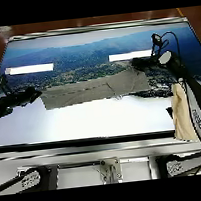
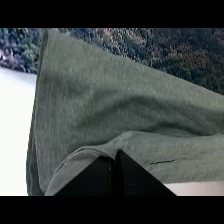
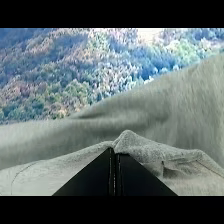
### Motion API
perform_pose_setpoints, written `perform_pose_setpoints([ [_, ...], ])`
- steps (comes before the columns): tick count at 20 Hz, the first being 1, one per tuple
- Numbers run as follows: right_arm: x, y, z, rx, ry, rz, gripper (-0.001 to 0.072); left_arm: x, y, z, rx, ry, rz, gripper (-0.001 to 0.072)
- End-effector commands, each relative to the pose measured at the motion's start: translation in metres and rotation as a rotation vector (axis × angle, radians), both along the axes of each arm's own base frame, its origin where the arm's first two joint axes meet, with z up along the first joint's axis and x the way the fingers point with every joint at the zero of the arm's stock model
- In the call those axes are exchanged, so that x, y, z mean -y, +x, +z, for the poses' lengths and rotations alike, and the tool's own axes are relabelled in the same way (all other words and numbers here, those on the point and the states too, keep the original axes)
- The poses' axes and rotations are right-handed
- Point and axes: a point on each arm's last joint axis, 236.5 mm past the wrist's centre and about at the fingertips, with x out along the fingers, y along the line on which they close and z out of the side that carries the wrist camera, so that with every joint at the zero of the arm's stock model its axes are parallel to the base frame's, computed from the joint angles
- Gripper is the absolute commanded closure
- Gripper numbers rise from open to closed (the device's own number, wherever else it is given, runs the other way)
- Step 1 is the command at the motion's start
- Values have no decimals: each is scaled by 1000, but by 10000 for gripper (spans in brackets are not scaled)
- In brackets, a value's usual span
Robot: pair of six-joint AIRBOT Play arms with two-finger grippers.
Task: Fold the shirts.
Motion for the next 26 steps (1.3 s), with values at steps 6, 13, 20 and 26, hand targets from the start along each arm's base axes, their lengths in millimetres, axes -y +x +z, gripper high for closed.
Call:
perform_pose_setpoints([
  [6, 5, 23, -51, -50, -13, -21, 200, 17, 41, -38, -98, -63, -69, 197],
  [13, 100, -22, -50, -206, -185, -12, 29, 10, 23, 20, -129, -185, -191, 118],
  [20, 74, -35, -92, -368, 147, -67, 30, 23, 14, 74, -25, -136, -237, 118],
  [26, 44, -35, -130, -431, 177, -70, 30, 52, 8, 81, -19, -133, -306, 118],
])
